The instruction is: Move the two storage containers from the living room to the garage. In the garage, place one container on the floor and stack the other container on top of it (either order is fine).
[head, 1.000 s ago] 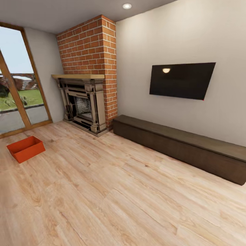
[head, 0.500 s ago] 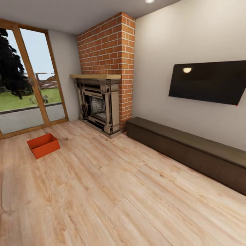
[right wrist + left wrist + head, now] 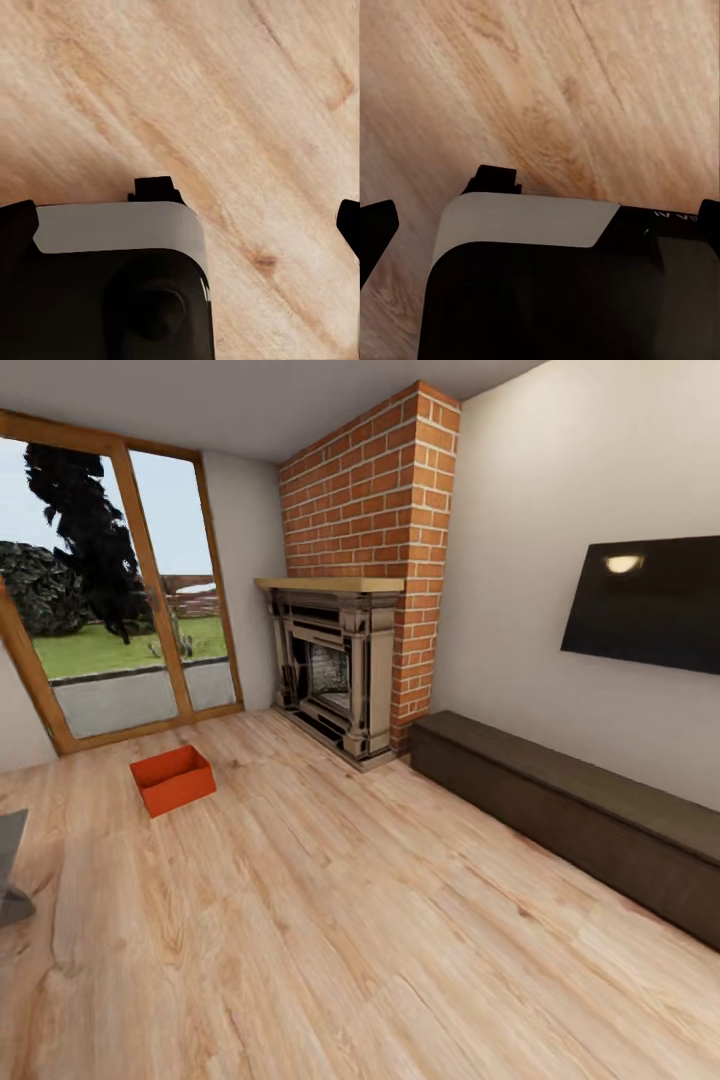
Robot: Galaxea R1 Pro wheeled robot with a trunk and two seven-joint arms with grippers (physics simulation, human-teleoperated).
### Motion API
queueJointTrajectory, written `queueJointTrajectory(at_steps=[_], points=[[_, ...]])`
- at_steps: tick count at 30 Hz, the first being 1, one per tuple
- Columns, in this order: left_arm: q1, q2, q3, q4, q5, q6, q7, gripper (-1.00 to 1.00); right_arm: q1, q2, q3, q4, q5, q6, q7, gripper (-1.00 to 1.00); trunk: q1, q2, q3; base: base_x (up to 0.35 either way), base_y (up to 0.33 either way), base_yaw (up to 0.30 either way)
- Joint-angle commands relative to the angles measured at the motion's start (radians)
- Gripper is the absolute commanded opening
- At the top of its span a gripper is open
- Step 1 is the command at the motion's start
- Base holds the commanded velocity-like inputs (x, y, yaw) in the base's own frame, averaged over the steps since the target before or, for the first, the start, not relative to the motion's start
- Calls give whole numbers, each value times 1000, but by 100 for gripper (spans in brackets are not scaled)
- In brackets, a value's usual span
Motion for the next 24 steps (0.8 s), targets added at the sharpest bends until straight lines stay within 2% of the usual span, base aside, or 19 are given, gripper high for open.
queueJointTrajectory(at_steps=[1, 24], points=[[-1, 0, 5, 1, 6, -3, 1, 100, -1, 1, 8, 3, -9, -6, 0, 100, 1, 0, -1, 325, 0, 270], [-1, 0, 5, 1, 6, -3, 1, 100, -1, 1, 8, 3, -9, -6, 0, 100, 1, 0, -1, 324, 0, 269]])
